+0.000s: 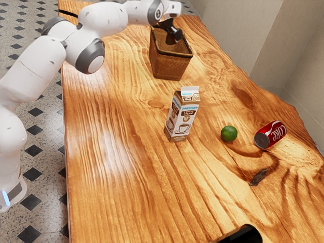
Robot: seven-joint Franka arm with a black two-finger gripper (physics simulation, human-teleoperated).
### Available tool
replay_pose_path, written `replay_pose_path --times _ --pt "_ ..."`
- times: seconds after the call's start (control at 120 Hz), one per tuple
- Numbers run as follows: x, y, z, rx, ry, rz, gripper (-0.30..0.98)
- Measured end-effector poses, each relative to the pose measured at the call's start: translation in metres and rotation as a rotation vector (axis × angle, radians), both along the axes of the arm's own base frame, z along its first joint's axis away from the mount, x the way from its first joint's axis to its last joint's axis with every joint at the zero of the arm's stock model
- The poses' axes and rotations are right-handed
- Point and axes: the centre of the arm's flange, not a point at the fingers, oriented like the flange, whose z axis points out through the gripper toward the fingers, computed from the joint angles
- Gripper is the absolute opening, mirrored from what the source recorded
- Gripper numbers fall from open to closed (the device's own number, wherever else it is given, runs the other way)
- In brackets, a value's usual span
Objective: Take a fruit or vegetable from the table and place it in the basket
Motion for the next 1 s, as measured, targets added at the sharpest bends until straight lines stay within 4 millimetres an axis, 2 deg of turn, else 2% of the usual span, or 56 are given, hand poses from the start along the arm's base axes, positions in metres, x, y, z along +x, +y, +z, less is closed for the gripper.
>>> replay_pose_path --times 0.175,0.317,0.5,0.633,0.85,0.908,0.933,0.967,1.0 --pt "-0.002 0.009 -0.005 0.011 -0.025 0.021 0.31" --pt "0.002 0.008 -0.005 0.019 -0.063 0.028 0.31" --pt "0.002 0.019 -0.029 0.0 -0.069 0.051 0.32" --pt "0.003 0.021 -0.035 -0.004 -0.074 0.056 0.33" --pt "0.002 0.022 -0.033 0.01 -0.077 0.042 0.58" --pt "-0.018 0.025 0.002 0.027 -0.027 0.029 0.61" --pt "-0.025 0.012 0.03 0.033 0.031 -0.006 0.62" --pt "-0.028 -0.029 0.077 0.044 0.116 -0.081 0.63" --pt "-0.033 -0.082 0.127 0.051 0.187 -0.166 0.64"
